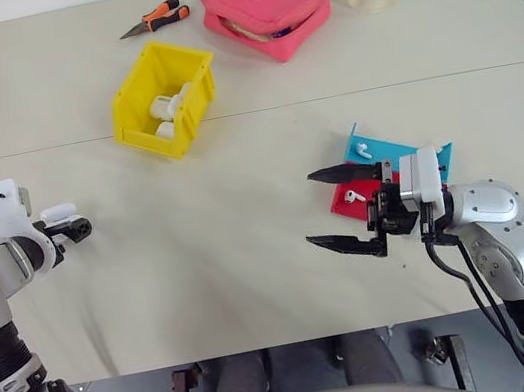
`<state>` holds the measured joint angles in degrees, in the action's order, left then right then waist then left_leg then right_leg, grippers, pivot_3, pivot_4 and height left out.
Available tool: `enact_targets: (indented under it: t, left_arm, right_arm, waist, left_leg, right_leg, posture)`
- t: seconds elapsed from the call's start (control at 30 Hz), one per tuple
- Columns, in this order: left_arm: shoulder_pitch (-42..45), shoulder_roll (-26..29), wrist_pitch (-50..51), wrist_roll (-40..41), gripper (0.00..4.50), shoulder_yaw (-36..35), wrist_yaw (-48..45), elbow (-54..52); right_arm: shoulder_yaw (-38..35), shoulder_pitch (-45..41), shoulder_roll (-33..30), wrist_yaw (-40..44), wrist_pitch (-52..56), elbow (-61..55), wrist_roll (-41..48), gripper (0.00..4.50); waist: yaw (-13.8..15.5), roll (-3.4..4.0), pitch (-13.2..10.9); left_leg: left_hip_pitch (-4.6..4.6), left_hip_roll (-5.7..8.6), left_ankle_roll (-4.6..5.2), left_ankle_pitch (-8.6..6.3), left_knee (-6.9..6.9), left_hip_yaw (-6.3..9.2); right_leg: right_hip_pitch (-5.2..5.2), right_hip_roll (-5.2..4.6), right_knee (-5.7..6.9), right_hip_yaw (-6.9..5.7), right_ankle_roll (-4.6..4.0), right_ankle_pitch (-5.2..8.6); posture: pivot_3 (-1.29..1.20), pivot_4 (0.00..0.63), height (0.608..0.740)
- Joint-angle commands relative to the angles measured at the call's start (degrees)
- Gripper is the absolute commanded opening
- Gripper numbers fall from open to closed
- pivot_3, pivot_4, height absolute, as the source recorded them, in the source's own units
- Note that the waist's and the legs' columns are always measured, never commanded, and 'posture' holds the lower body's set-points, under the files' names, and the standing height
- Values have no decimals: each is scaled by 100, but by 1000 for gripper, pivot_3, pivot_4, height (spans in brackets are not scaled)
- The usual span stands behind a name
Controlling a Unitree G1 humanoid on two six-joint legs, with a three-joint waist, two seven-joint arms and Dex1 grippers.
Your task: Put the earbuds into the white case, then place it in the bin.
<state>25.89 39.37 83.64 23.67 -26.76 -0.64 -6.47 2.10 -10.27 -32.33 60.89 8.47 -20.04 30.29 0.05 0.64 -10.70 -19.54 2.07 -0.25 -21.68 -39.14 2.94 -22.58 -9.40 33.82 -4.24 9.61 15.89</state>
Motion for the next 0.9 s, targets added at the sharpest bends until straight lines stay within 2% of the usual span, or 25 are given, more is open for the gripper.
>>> enact_targets:
  t: [0.03,0.17,0.2,0.37,0.5,0.6,0.67,0.77,0.83,0.9]
  left_arm:
    - [-27,-79,37,-223,4092,-116,40,-136]
    - [-73,-151,125,-304,2926,-185,29,-235]
    - [-91,-149,138,-319,2772,-178,1,-266]
    - [-292,-160,-14,-334,2771,-174,-174,-447]
    - [-921,-99,-1318,-196,2771,28,-890,-929]
    - [-1482,-297,-2576,-25,2771,-107,-1589,-1274]
    - [-2000,-625,-3856,152,2771,-303,-2243,-1566]
    - [-2568,-1178,-5202,585,2771,-340,-3201,-1890]
    - [-2652,-1465,-6350,671,2771,-55,-3971,-1903]
    - [-2320,-1731,-6943,749,2771,299,-4353,-1614]
  right_arm:
    - [27,-16,52,2,-145,-153,-12,4500]
    - [46,-46,68,8,-179,-100,-29,4500]
    - [52,-54,70,7,-188,-91,-32,4500]
    - [60,-20,60,20,-216,-64,-40,4500]
    - [-7,39,-28,76,-205,-31,-50,4500]
    - [-85,45,-111,131,-196,18,-45,4500]
    - [-155,60,-194,147,-188,38,-66,4500]
    - [-302,118,-327,87,-106,-56,-32,4500]
    - [-398,200,-423,36,-67,-126,-22,4500]
    - [-546,363,-517,-40,-22,-234,-4,4500]
  waist:
    - [5,-1,0]
    - [-1,-1,0]
    - [-9,-1,0]
    - [-17,-1,1]
    - [-11,-1,0]
    - [0,-1,0]
    - [7,-2,0]
    - [9,-2,0]
    - [53,-2,0]
    - [129,-2,0]
  left_leg:
    - [0,0,0,1,-1,0]
    - [4,0,-1,1,-1,-2]
    - [4,-1,-1,1,-1,-3]
    - [6,-3,-1,1,-1,-8]
    - [5,-3,-1,0,0,-12]
    - [1,-5,-1,-1,0,-12]
    - [-2,-5,-1,-1,0,-12]
    - [-5,-8,3,-4,0,-15]
    - [-8,-9,3,-4,-2,-15]
    - [-11,-9,3,-4,-8,-27]
  right_leg:
    - [0,0,1,1,0,0]
    - [0,0,3,5,0,0]
    - [0,0,3,5,0,0]
    - [-1,1,3,7,0,0]
    - [-4,0,0,13,0,0]
    - [-4,-1,-5,13,0,0]
    - [-4,-3,-5,12,0,0]
    - [-3,-5,-16,10,1,-1]
    - [-3,-4,-18,6,1,-1]
    - [-1,-4,-23,1,1,-1]
  posture:
    - [0,150,740]
    - [0,150,740]
    - [0,150,740]
    - [0,150,740]
    - [0,150,740]
    - [0,150,740]
    - [0,150,740]
    - [0,150,740]
    - [0,150,740]
    - [0,150,740]
